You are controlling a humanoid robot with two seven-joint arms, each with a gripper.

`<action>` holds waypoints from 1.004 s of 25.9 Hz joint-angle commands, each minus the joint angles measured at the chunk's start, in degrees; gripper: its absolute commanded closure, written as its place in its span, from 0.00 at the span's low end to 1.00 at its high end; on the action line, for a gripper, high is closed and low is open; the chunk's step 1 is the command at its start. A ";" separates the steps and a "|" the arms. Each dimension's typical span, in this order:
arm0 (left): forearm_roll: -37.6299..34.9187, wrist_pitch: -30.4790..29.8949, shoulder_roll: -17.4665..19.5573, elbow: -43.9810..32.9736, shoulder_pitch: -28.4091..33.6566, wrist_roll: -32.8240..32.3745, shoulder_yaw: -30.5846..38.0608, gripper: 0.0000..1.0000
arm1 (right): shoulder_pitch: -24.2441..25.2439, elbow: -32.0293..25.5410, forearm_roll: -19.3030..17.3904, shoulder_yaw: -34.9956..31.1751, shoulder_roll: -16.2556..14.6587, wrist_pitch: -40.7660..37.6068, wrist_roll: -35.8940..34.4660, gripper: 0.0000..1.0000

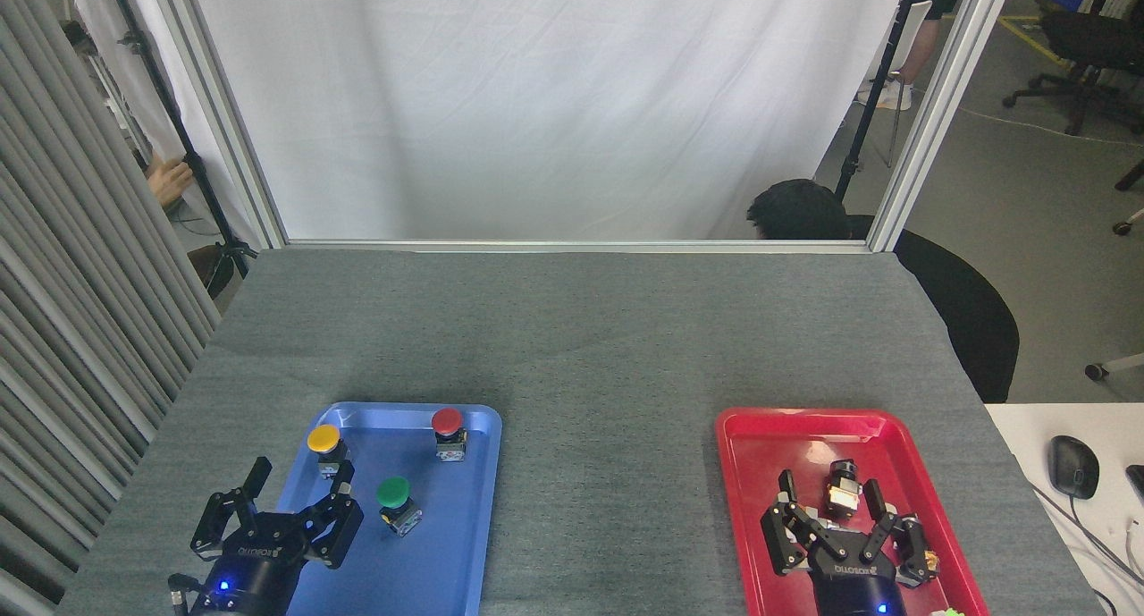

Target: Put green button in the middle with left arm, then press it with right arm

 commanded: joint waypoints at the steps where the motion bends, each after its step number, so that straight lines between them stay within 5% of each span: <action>1: -0.10 -0.07 0.01 -0.04 0.03 0.22 0.00 0.00 | 0.08 -0.41 2.30 0.85 0.29 4.02 0.17 0.00; 26: -0.54 -0.25 0.36 1.55 0.65 -1.28 0.00 0.00 | 0.08 -1.55 4.94 0.76 0.90 3.23 0.26 0.00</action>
